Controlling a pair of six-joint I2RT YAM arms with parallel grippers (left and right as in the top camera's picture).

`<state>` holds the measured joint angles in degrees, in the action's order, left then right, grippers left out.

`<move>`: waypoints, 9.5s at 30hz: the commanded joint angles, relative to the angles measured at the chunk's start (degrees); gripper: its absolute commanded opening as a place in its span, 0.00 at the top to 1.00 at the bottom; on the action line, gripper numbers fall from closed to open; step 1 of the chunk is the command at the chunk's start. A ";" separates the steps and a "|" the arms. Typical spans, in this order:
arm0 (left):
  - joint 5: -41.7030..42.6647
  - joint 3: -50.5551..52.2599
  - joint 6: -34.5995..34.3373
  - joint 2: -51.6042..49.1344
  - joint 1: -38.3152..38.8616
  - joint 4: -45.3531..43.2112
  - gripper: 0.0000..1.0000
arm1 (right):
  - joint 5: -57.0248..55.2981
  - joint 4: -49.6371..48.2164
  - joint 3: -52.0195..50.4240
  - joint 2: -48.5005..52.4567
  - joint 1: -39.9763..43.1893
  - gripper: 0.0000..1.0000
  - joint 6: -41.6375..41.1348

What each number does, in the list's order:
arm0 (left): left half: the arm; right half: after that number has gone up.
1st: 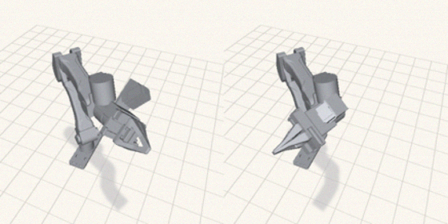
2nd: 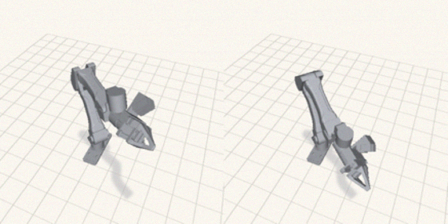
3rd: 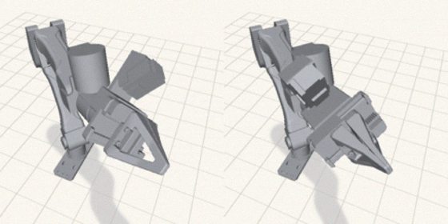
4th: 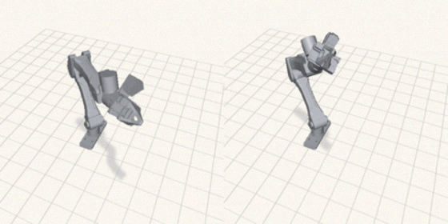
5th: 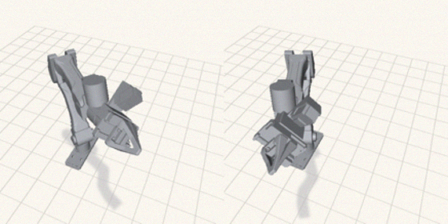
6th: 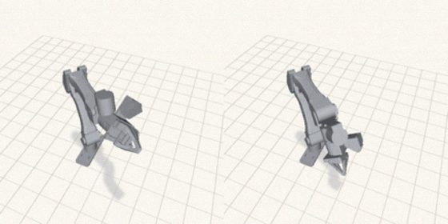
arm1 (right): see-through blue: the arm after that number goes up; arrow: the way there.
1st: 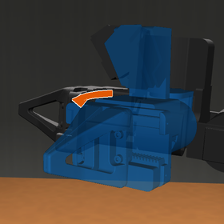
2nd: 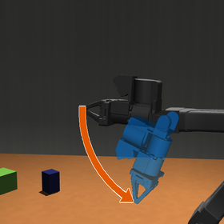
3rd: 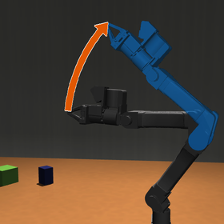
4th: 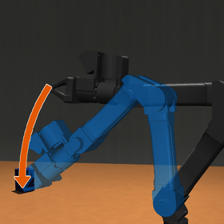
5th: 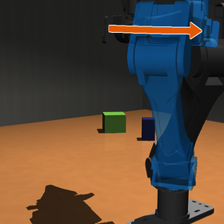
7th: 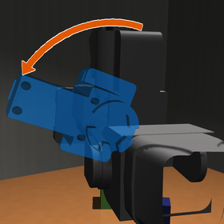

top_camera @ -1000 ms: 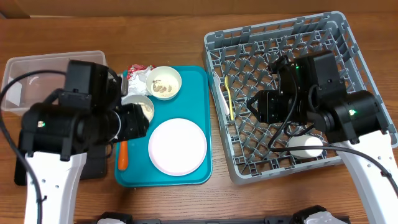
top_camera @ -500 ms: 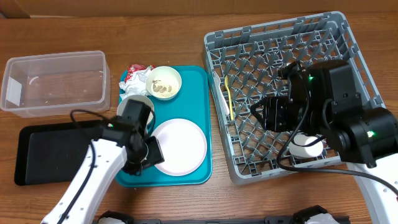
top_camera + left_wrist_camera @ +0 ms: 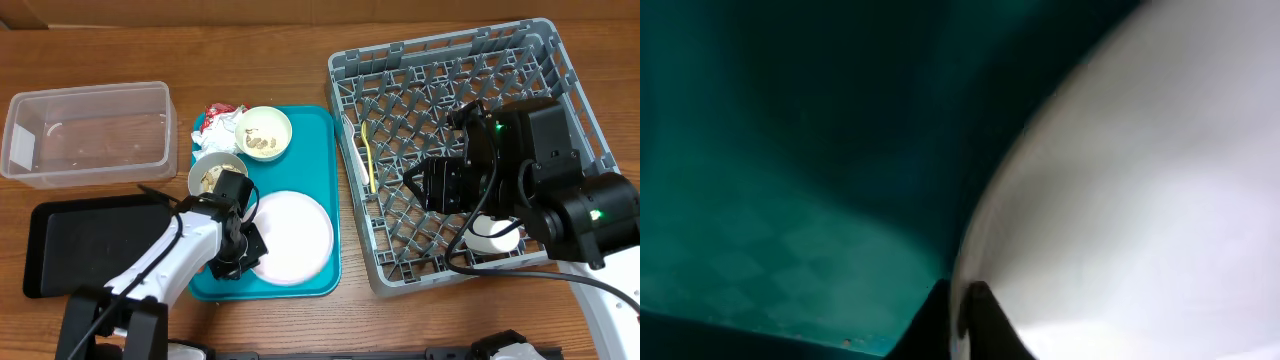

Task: Sort waste into correct bins and load items into the dishwasher rack

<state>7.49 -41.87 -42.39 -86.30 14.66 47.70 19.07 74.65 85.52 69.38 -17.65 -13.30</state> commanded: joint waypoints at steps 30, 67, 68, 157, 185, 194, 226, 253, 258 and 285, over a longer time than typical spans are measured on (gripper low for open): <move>-2.03 -49.92 11.19 15.02 0.44 30.82 0.96 | 18.53 -5.14 0.35 3.50 -0.07 0.29 10.58; -3.23 -49.92 15.65 15.17 2.99 31.76 0.00 | -19.41 -9.16 0.48 5.51 8.50 0.96 4.28; -3.32 -49.92 15.65 15.17 2.99 31.76 0.00 | -22.80 -9.44 0.42 5.62 9.77 0.96 4.31; -11.85 -10.51 14.71 5.31 -13.70 17.77 0.00 | 3.45 20.00 26.08 11.41 15.74 0.00 8.57; -10.86 5.01 27.52 3.87 -14.21 -10.64 0.38 | 3.45 20.04 26.08 11.41 15.74 0.00 8.55; -10.10 6.67 24.76 3.87 -14.21 -11.65 0.53 | 3.45 20.20 26.08 11.41 15.74 0.00 8.55; -20.11 -18.18 19.21 12.76 -25.49 16.98 0.76 | 3.45 20.72 26.08 11.41 15.74 0.00 8.57; -7.82 -8.00 1.77 8.44 -45.44 1.92 0.46 | 3.45 22.38 26.08 11.41 15.74 0.00 8.59; -6.49 -13.99 5.20 8.59 -45.38 6.71 0.21 | 3.45 22.38 26.08 11.41 15.74 0.00 8.59; -2.58 -27.28 43.28 -9.60 -6.84 -2.67 0.28 | 3.48 22.38 26.08 11.41 15.74 0.00 8.57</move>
<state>5.98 -68.84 -1.30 -92.66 6.72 46.06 22.90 97.14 111.68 81.28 -1.65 -4.89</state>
